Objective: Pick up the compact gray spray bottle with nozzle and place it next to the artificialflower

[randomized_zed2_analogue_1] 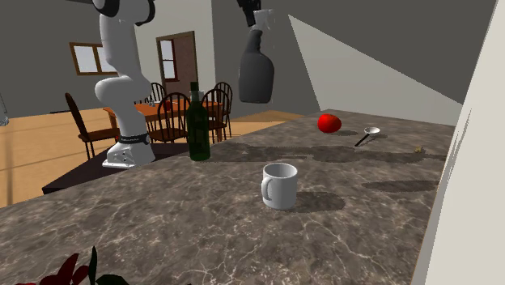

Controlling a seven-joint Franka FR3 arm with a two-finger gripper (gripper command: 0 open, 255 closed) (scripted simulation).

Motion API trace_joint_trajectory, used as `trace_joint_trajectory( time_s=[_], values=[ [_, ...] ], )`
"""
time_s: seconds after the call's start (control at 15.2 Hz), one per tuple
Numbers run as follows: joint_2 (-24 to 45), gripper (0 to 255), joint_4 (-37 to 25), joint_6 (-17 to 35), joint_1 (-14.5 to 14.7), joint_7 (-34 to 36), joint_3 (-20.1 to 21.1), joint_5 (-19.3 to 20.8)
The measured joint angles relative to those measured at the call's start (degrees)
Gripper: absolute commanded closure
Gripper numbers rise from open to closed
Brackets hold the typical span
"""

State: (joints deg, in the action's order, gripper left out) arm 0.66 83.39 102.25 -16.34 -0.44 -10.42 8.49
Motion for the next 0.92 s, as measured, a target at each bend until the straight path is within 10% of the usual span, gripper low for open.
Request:
trace_joint_trajectory(
  time_s=[0.92],
  values=[
    [3.82,255,-3.74,1.11,-5.81,-10.44,-4.71,-4.51]
  ],
)
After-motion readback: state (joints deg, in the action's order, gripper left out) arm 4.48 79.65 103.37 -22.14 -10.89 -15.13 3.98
